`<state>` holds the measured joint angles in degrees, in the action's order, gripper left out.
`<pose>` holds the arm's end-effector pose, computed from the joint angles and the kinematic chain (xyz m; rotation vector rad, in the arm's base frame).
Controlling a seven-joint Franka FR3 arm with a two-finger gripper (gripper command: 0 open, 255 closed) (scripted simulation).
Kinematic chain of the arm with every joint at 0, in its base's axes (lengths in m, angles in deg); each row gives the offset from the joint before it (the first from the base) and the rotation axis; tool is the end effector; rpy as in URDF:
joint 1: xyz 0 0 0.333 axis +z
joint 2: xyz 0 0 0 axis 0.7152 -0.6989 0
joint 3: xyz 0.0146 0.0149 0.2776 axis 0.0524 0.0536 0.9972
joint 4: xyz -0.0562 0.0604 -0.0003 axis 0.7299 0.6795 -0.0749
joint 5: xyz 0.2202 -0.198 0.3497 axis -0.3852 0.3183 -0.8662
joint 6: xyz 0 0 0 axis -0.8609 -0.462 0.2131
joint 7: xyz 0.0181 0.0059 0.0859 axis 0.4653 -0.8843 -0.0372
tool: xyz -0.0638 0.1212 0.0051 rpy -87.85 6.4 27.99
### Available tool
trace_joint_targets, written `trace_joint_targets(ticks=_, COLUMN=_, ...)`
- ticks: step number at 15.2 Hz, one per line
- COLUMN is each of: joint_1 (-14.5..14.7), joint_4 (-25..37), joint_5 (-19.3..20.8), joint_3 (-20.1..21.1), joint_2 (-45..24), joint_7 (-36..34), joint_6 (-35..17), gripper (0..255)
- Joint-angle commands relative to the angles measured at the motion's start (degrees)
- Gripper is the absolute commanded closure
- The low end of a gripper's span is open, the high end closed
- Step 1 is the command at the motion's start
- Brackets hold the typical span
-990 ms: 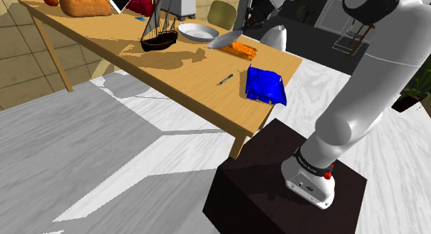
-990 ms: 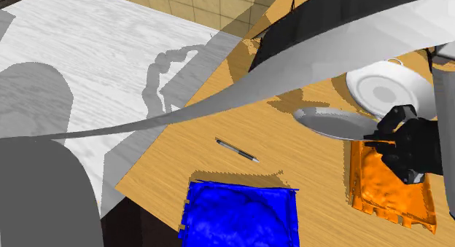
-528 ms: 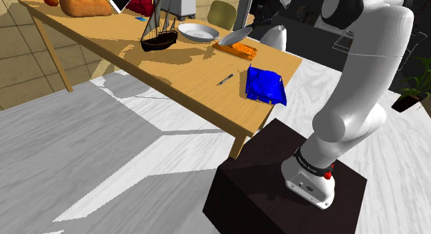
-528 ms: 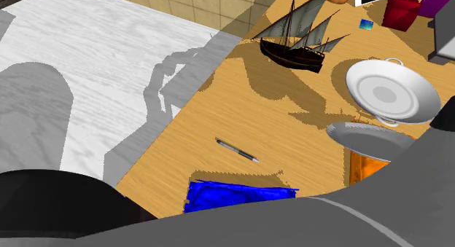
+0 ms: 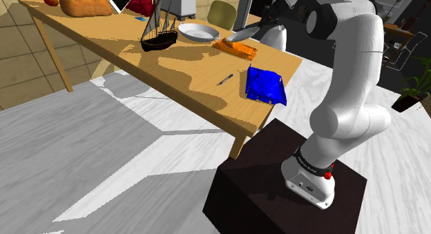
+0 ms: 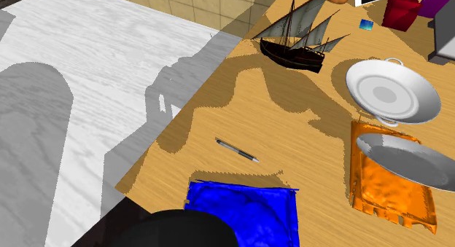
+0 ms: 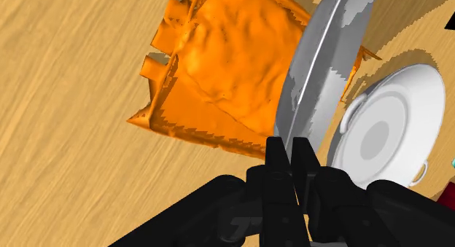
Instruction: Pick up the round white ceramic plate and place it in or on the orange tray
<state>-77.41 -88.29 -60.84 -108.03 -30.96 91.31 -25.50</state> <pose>0.5938 -0.4914 0.4639 -2.4318 0.9495 -0.3254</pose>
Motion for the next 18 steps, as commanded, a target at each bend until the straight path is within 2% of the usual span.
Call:
trace_joint_targets(ticks=1, joint_1=0.08, joint_4=-1.02, joint_5=-0.09, joint_3=0.03, joint_2=-0.19, joint_7=0.82, joint_6=-0.88, gripper=255)
trace_joint_targets(ticks=11, joint_1=1.79, joint_4=-9.66, joint_5=-0.4, joint_3=-0.04, joint_2=0.57, joint_7=5.07, joint_6=-7.33, gripper=255)
trace_joint_targets(ticks=18, joint_1=2.29, joint_4=-12.8, joint_5=-0.84, joint_3=0.1, joint_2=0.28, joint_7=6.97, joint_6=-10.13, gripper=255)
